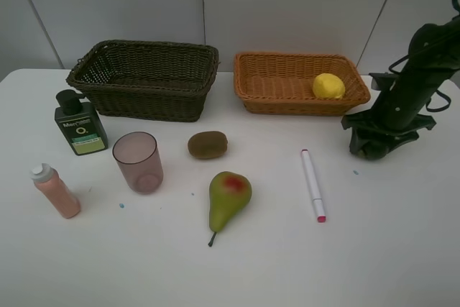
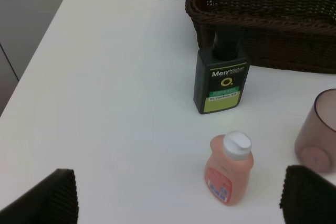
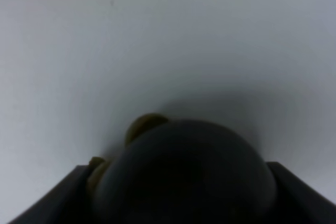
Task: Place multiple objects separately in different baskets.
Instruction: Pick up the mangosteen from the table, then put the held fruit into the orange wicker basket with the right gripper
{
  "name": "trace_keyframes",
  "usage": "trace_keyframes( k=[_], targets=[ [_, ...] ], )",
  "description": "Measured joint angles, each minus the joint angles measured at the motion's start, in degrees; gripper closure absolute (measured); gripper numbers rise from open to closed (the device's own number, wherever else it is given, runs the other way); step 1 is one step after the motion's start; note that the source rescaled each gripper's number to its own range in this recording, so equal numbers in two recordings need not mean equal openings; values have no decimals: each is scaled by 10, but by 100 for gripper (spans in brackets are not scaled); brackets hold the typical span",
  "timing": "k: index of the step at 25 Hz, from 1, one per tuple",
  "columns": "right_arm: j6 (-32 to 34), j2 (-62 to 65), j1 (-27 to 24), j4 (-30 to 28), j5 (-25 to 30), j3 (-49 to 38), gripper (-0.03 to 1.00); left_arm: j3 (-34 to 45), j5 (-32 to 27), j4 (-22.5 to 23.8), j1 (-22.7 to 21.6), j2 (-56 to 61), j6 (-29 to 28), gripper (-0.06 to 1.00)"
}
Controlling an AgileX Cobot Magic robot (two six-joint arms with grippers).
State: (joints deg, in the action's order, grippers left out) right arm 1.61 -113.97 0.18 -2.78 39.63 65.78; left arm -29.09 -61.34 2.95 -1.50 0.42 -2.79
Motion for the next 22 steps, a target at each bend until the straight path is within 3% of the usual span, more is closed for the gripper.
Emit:
trace_keyframes(
  k=[17,22],
  targets=[
    [0,149,2,24,-10,0,34,0,0,0,0,0,0,-5],
    [-6,157,27,24,-13,39,34,0,0,0,0,0,0,-5]
  ],
)
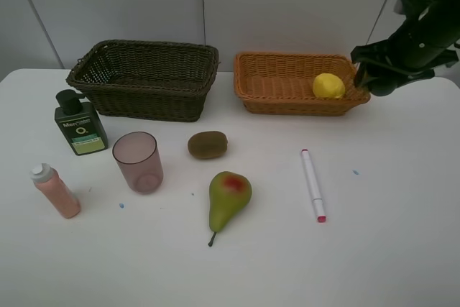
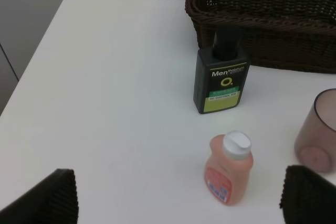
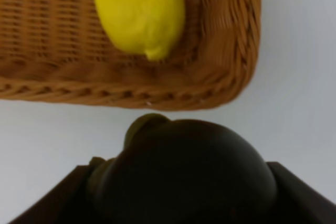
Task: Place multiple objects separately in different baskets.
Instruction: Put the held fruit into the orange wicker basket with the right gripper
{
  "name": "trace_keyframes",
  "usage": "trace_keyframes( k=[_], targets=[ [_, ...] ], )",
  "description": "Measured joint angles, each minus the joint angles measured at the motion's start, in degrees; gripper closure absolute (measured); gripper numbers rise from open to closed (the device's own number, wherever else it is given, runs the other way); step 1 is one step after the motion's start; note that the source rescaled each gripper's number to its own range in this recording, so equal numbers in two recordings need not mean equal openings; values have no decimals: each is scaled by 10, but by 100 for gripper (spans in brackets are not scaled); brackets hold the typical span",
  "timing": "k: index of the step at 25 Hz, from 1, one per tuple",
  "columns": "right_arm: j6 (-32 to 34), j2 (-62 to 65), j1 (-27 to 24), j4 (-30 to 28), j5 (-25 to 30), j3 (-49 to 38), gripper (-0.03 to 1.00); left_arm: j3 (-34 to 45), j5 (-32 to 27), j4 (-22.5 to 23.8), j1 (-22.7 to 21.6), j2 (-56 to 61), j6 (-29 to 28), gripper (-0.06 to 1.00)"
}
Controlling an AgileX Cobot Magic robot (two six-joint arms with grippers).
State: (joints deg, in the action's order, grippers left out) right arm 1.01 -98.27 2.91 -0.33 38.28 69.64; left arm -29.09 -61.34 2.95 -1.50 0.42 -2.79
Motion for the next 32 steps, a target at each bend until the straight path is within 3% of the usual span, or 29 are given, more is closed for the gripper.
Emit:
trace_keyframes(
  k=[13,22,32],
  targets=[
    [-5,-82,87,3,-9,161,34,0,0,0,0,0,0,-5],
    [-5,-210,89,24,7,248,34,0,0,0,0,0,0,-5],
    [-19,-266,101,46,15,252,34,0,0,0,0,0,0,-5]
  ],
)
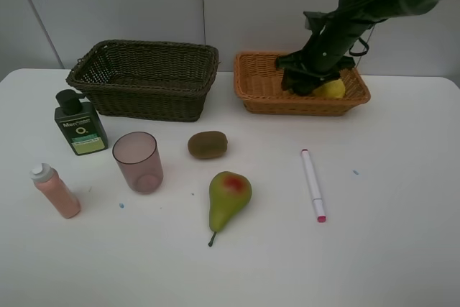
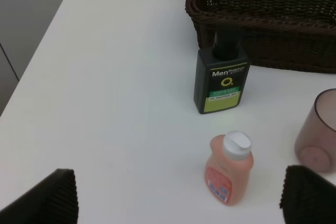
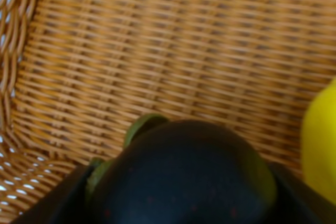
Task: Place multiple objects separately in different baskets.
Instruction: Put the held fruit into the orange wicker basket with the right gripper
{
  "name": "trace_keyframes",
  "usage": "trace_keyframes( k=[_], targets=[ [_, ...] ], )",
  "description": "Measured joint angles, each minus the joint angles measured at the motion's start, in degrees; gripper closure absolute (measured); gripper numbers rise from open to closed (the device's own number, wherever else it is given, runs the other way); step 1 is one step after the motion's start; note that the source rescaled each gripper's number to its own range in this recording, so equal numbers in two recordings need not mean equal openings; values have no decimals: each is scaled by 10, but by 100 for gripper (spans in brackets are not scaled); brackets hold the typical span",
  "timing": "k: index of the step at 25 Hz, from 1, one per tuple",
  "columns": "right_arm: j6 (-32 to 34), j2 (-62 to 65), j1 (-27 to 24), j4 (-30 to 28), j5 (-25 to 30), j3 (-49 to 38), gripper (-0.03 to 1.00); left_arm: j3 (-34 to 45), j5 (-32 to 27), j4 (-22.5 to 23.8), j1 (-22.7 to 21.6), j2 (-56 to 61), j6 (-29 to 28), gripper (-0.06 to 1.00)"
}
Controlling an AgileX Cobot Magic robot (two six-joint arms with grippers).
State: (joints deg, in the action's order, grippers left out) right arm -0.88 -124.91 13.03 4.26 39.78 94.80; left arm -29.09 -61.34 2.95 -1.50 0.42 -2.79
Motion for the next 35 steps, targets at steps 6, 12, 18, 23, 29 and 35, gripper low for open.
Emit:
trace_keyframes(
  k=[6,12,18,23,29,35],
  targets=[
    [-1,-5,7,8,-10,1,34,0,0,0,0,0,0,-5],
    [-1,-5,7,7,-14,1,34,0,0,0,0,0,0,-5],
    [-3,-5,7,4,-14,1,34,0,0,0,0,0,0,-5],
    [-4,-5,7,0,-22,1,1,0,0,0,0,0,0,-5],
    [-4,-5,7,-1,-22,1,-3,0,0,0,0,0,0,-5],
    [-4,4,7,-1,-6,1,-3,0,0,0,0,0,0,-5]
  ],
)
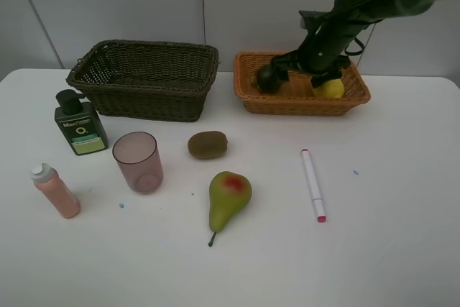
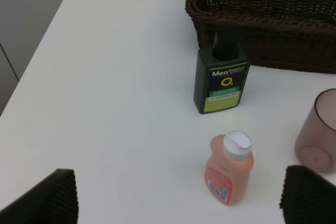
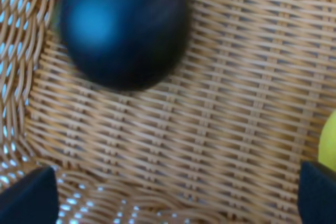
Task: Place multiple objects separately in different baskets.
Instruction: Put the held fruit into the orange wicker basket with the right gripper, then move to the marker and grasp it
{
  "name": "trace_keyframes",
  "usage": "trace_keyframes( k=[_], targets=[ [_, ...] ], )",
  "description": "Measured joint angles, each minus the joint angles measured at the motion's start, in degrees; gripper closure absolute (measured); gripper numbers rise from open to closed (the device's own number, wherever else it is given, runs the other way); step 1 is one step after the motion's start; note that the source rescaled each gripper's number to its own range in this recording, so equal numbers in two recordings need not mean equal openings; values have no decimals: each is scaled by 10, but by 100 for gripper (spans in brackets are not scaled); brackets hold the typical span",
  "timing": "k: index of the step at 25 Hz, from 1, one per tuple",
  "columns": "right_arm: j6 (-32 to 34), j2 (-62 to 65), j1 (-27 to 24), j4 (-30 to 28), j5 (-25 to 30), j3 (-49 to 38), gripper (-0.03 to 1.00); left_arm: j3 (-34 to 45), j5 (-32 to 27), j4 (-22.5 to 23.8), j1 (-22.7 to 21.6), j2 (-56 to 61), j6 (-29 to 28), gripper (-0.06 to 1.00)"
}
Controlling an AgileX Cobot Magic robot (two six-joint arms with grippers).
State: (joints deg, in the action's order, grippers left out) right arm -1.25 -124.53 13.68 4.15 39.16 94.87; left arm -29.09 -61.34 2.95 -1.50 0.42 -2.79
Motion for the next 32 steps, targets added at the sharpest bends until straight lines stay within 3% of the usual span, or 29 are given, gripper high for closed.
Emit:
trace_keyframes(
  k=[9,15,20,26,32],
  targets=[
    [8,67,0,-1,90,0,-3,0,0,0,0,0,0,-5],
    [68,110,1,-19,195,0,-3,0,0,0,0,0,0,-5],
    [132,146,18,-75,292,0,-3,0,0,0,0,0,0,-5],
    [176,158,45,-96,304,-7,-2,0,0,0,0,0,0,-5],
    [205,159,51,-94,304,-69,3,0,0,0,0,0,0,-5]
  ],
)
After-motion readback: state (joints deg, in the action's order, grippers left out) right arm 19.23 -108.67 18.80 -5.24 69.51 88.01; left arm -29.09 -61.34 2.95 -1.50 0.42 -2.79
